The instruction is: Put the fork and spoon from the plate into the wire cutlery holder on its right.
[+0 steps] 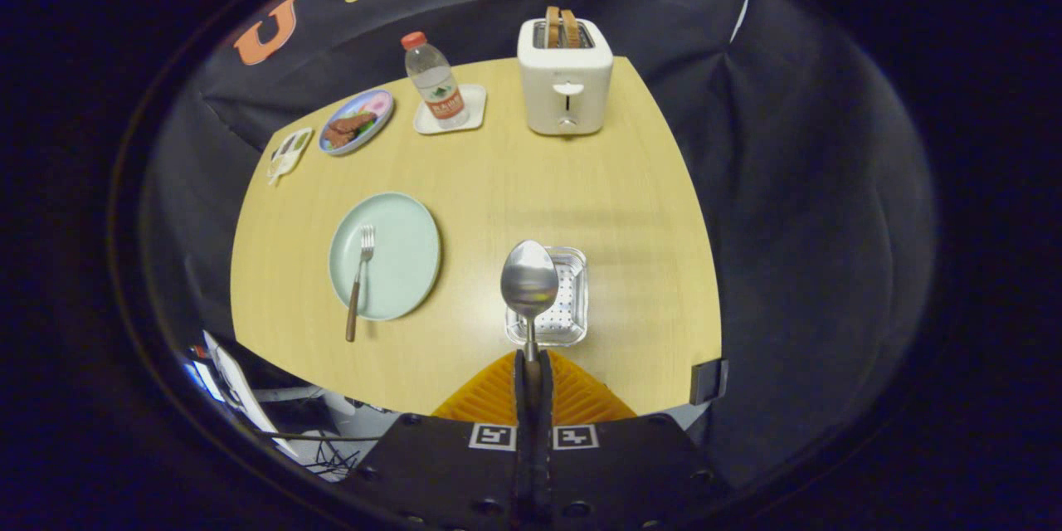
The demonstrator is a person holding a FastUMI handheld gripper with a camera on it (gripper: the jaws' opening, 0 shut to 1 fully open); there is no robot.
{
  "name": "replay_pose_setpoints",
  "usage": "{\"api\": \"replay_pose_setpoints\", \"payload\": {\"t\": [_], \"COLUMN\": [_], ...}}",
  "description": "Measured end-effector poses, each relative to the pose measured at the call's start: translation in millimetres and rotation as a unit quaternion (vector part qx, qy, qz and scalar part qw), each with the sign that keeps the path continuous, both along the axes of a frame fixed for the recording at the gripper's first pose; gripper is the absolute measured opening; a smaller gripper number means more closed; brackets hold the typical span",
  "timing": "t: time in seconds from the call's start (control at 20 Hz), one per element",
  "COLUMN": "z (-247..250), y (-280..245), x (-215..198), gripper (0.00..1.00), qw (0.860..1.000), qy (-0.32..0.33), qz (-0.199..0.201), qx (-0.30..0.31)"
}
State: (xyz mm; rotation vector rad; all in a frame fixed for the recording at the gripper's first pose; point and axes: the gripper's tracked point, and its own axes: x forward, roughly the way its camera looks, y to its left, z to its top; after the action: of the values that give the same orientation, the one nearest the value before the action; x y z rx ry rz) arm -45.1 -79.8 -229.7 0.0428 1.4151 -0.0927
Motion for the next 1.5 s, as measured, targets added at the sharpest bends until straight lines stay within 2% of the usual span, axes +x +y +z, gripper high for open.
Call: {"api": "replay_pose_setpoints", "payload": {"t": [0.2, 0.45, 0.65, 0.8, 0.9, 0.95, 1.1, 1.2, 1.35, 1.5], "z": [-19, -37, -49, -52, -43, -38, -11, 7, 30, 41], "y": [-4, -11, -7, -2, -1, -1, 8, 24, 63, 92], "x": [-9, 1, 5, 7, 12, 17, 38, 49, 63, 68], "gripper": [0.01, 0.01, 0.05, 0.11, 0.20, 0.24, 0.44, 0.59, 0.83, 0.83], "qw": [0.998, 0.996, 0.994, 0.994, 0.995, 0.997, 0.998, 0.993, 0.977, 0.961], "qy": [0.048, 0.076, 0.083, 0.070, 0.051, 0.028, -0.060, -0.120, -0.205, -0.269], "qz": [-0.019, -0.035, -0.052, -0.059, -0.059, -0.051, -0.015, 0.001, 0.009, 0.022], "qx": [0.027, 0.034, 0.049, 0.059, 0.056, 0.049, 0.024, 0.019, 0.055, 0.068]}}
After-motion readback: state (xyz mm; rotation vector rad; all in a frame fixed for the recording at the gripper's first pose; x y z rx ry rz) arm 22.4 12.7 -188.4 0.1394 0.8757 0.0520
